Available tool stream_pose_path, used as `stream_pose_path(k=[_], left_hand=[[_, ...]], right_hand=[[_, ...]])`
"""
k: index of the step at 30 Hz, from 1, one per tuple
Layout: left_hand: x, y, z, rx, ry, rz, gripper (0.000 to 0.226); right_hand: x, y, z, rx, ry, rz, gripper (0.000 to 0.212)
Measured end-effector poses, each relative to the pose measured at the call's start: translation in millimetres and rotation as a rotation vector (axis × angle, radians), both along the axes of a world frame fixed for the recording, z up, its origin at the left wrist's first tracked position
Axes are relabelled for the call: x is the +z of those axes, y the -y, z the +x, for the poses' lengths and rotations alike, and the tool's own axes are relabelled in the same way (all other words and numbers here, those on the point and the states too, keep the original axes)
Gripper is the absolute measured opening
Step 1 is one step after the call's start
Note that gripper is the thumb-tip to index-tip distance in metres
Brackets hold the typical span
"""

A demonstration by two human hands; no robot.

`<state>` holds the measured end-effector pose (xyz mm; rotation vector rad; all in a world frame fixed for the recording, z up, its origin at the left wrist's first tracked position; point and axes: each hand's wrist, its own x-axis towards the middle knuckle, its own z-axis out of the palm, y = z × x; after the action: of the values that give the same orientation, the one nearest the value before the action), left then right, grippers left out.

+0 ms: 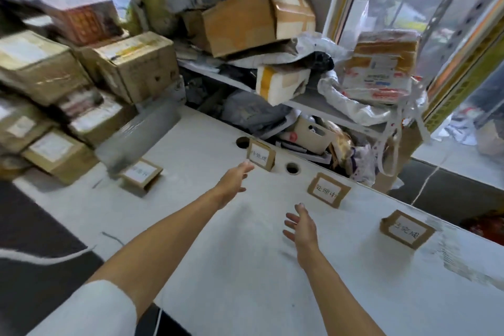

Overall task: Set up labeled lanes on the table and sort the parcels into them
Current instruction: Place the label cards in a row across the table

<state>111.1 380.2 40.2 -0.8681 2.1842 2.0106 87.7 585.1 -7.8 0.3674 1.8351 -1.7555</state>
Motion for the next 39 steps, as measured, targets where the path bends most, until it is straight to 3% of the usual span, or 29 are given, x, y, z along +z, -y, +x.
stream_pose_path(k=[5,10,16,19,25,29,33,39], left_hand=[[-6,133,58,0.103,0.055,-0.079,0.052],[-17,250,108,0.090,0.149,-0.368,0.045],[-22,321,135,0.015,0.218,-0.428,0.030],[-25,335,136,-0.084,0.266,-0.494,0.045],[-29,342,127,-0.082,0.327,-0.434,0.052],[-25,337,118,0.032,0.309,-0.253,0.049],[-24,317,100,0.082,0.210,-0.120,0.048],[-9,243,64,-0.006,0.092,-0.035,0.048]], right_hand=[[0,138,37,0.183,0.037,-0.026,0.053],[0,266,69,0.269,0.101,-0.047,0.054],[5,370,100,0.387,0.200,-0.009,0.060],[6,398,106,0.467,0.194,-0.002,0.045],[-3,417,103,0.479,0.171,0.057,0.051],[6,399,91,0.439,0.132,0.079,0.048],[9,368,75,0.335,0.048,0.082,0.045],[21,291,53,0.168,-0.029,0.039,0.047]])
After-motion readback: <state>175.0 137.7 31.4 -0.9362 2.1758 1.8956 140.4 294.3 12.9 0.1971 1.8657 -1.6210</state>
